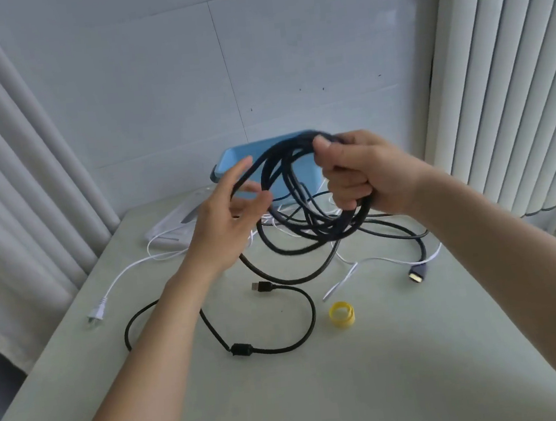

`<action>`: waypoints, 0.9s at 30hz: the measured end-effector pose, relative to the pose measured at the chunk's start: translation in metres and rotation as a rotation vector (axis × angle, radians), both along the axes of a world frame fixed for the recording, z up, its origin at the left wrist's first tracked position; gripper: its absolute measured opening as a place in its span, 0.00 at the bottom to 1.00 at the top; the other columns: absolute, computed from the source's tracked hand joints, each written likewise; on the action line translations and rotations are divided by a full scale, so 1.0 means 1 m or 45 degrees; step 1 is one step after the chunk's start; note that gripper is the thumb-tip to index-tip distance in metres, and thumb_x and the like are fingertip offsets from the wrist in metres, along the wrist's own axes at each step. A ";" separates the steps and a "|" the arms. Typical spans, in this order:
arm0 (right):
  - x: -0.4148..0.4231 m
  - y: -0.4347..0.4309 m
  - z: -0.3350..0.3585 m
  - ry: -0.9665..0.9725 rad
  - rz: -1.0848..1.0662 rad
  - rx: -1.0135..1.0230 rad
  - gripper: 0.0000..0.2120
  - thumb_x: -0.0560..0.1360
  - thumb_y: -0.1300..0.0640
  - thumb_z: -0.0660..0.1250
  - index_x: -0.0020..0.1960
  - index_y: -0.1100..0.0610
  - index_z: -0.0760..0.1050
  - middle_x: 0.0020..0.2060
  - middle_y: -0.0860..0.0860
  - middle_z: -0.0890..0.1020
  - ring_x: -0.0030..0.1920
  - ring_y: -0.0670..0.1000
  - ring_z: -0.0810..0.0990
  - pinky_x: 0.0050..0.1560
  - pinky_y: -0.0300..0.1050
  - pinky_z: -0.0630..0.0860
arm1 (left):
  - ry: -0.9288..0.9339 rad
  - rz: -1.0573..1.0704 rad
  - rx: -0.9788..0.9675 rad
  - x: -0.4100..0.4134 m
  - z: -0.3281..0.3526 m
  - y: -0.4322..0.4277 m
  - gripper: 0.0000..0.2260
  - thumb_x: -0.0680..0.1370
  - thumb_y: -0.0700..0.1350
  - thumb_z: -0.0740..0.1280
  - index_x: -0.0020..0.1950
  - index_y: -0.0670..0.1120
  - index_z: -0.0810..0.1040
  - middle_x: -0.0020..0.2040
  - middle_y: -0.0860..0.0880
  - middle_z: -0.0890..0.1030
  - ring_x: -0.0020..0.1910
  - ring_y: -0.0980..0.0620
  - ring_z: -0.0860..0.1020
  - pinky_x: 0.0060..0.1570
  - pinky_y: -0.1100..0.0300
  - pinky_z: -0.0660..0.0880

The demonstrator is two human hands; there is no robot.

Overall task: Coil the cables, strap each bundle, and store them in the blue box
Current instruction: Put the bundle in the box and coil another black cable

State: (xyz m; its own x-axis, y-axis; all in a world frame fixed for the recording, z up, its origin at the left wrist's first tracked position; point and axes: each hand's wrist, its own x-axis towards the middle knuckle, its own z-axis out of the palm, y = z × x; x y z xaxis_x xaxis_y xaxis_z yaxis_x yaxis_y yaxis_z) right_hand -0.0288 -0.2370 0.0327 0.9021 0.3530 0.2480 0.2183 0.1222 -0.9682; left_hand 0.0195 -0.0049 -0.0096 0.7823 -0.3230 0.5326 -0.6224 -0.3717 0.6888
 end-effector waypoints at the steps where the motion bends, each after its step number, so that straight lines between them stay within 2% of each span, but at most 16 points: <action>1: 0.000 -0.004 0.004 -0.007 -0.076 0.082 0.17 0.81 0.49 0.62 0.36 0.53 0.64 0.22 0.44 0.59 0.22 0.45 0.57 0.25 0.38 0.63 | 0.068 0.001 -0.033 0.002 -0.003 0.002 0.29 0.77 0.63 0.65 0.75 0.52 0.68 0.52 0.52 0.83 0.49 0.56 0.83 0.55 0.61 0.77; 2: 0.000 -0.007 0.009 -0.004 -0.151 0.174 0.18 0.81 0.48 0.61 0.36 0.53 0.62 0.22 0.44 0.59 0.21 0.45 0.56 0.25 0.38 0.63 | 0.134 -0.008 -0.073 0.005 -0.007 0.004 0.27 0.78 0.62 0.63 0.74 0.51 0.68 0.48 0.51 0.83 0.49 0.54 0.83 0.56 0.58 0.77; 4: 0.000 -0.013 0.017 0.030 -0.289 0.416 0.18 0.81 0.47 0.60 0.36 0.52 0.62 0.21 0.44 0.58 0.21 0.44 0.56 0.25 0.38 0.63 | 0.286 -0.026 -0.166 0.009 -0.013 0.003 0.18 0.81 0.53 0.64 0.69 0.49 0.73 0.42 0.52 0.83 0.47 0.52 0.84 0.54 0.56 0.78; 6: 0.000 -0.018 0.023 0.062 -0.411 0.673 0.18 0.81 0.46 0.62 0.36 0.53 0.64 0.22 0.44 0.57 0.22 0.45 0.55 0.25 0.38 0.63 | 0.436 -0.064 -0.255 0.009 -0.018 -0.001 0.07 0.83 0.40 0.64 0.58 0.46 0.79 0.41 0.54 0.84 0.46 0.53 0.84 0.55 0.51 0.78; 7: 0.000 -0.021 0.025 0.069 -0.456 0.776 0.18 0.81 0.47 0.63 0.36 0.53 0.65 0.22 0.45 0.56 0.22 0.45 0.55 0.25 0.37 0.64 | 0.512 -0.084 -0.266 0.009 -0.019 -0.003 0.08 0.83 0.37 0.63 0.52 0.46 0.80 0.41 0.55 0.83 0.47 0.53 0.83 0.57 0.48 0.78; 9: 0.000 -0.025 0.029 0.078 -0.506 0.914 0.18 0.81 0.47 0.63 0.35 0.53 0.66 0.22 0.45 0.56 0.22 0.45 0.55 0.25 0.37 0.63 | 0.651 -0.189 -0.313 0.007 -0.022 -0.010 0.06 0.81 0.40 0.65 0.48 0.46 0.80 0.45 0.54 0.83 0.53 0.52 0.82 0.58 0.47 0.77; 10: -0.001 -0.027 0.030 0.079 -0.509 0.950 0.19 0.81 0.47 0.63 0.35 0.54 0.66 0.22 0.45 0.56 0.22 0.44 0.55 0.25 0.37 0.63 | 0.673 -0.231 -0.347 0.005 -0.023 -0.014 0.03 0.79 0.43 0.67 0.50 0.47 0.80 0.50 0.52 0.83 0.57 0.50 0.81 0.59 0.49 0.77; 12: -0.003 -0.027 0.033 0.081 -0.473 0.979 0.18 0.81 0.47 0.63 0.35 0.54 0.66 0.22 0.45 0.56 0.22 0.44 0.55 0.25 0.36 0.63 | 0.653 -0.242 -0.396 -0.001 -0.022 -0.025 0.12 0.76 0.47 0.70 0.58 0.49 0.77 0.59 0.52 0.81 0.62 0.50 0.79 0.61 0.51 0.77; 15: -0.007 -0.021 0.035 0.072 -0.399 0.951 0.18 0.81 0.47 0.62 0.36 0.53 0.66 0.21 0.44 0.55 0.22 0.44 0.54 0.26 0.36 0.62 | 0.721 -0.271 -0.520 -0.012 -0.020 -0.039 0.21 0.78 0.45 0.72 0.67 0.55 0.69 0.66 0.52 0.78 0.65 0.52 0.78 0.63 0.52 0.75; 17: -0.008 -0.015 0.035 0.057 -0.358 0.955 0.18 0.82 0.47 0.62 0.36 0.53 0.65 0.21 0.44 0.55 0.22 0.44 0.54 0.26 0.36 0.62 | 0.812 -0.361 -0.523 -0.016 -0.021 -0.043 0.20 0.78 0.47 0.71 0.68 0.52 0.70 0.68 0.49 0.77 0.66 0.51 0.78 0.66 0.49 0.74; 19: -0.009 -0.012 0.036 0.034 -0.361 0.994 0.18 0.82 0.47 0.62 0.36 0.53 0.65 0.22 0.44 0.55 0.22 0.45 0.55 0.26 0.36 0.64 | 0.792 -0.419 -0.394 -0.018 -0.022 -0.043 0.12 0.81 0.48 0.66 0.63 0.46 0.75 0.68 0.47 0.78 0.67 0.49 0.77 0.68 0.47 0.72; 21: -0.009 -0.013 0.037 0.011 -0.425 1.067 0.18 0.81 0.47 0.63 0.36 0.54 0.65 0.24 0.45 0.55 0.23 0.45 0.56 0.27 0.37 0.65 | 0.788 -0.403 -0.425 -0.013 -0.023 -0.040 0.11 0.85 0.48 0.59 0.60 0.43 0.76 0.65 0.45 0.81 0.65 0.47 0.79 0.67 0.47 0.72; 23: -0.008 -0.018 0.038 -0.001 -0.540 1.148 0.18 0.80 0.48 0.65 0.36 0.54 0.66 0.26 0.46 0.55 0.23 0.46 0.57 0.28 0.38 0.66 | 0.825 -0.310 -0.652 -0.005 -0.017 -0.032 0.13 0.86 0.47 0.57 0.58 0.41 0.77 0.56 0.43 0.85 0.60 0.44 0.82 0.64 0.46 0.74; 24: -0.007 -0.019 0.037 -0.003 -0.612 1.180 0.18 0.80 0.48 0.66 0.36 0.54 0.66 0.26 0.47 0.56 0.23 0.46 0.58 0.27 0.38 0.67 | 0.829 -0.260 -0.796 0.000 -0.013 -0.026 0.11 0.86 0.47 0.58 0.54 0.42 0.77 0.50 0.43 0.85 0.54 0.43 0.84 0.60 0.45 0.77; 25: -0.007 -0.021 0.036 0.000 -0.683 1.202 0.18 0.80 0.48 0.67 0.36 0.54 0.66 0.26 0.47 0.57 0.23 0.46 0.58 0.27 0.39 0.68 | 0.807 -0.212 -0.902 0.006 -0.010 -0.020 0.10 0.85 0.46 0.59 0.50 0.43 0.76 0.44 0.44 0.83 0.48 0.44 0.84 0.55 0.46 0.79; 27: -0.003 -0.021 0.034 0.011 -0.797 1.238 0.18 0.79 0.49 0.67 0.36 0.54 0.66 0.25 0.47 0.60 0.23 0.47 0.59 0.27 0.39 0.69 | 0.710 -0.133 -0.920 0.014 -0.007 -0.007 0.07 0.84 0.43 0.62 0.47 0.43 0.74 0.37 0.46 0.74 0.38 0.48 0.79 0.47 0.49 0.81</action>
State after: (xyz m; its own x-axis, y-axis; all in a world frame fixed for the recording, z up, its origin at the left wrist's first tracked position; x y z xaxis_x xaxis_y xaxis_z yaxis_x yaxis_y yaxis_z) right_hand -0.0322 -0.2583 0.0668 0.8548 -0.4928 0.1625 0.4976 0.6896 -0.5262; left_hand 0.0333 -0.0122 -0.0164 0.9721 -0.1420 0.1868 -0.1364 0.3059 0.9423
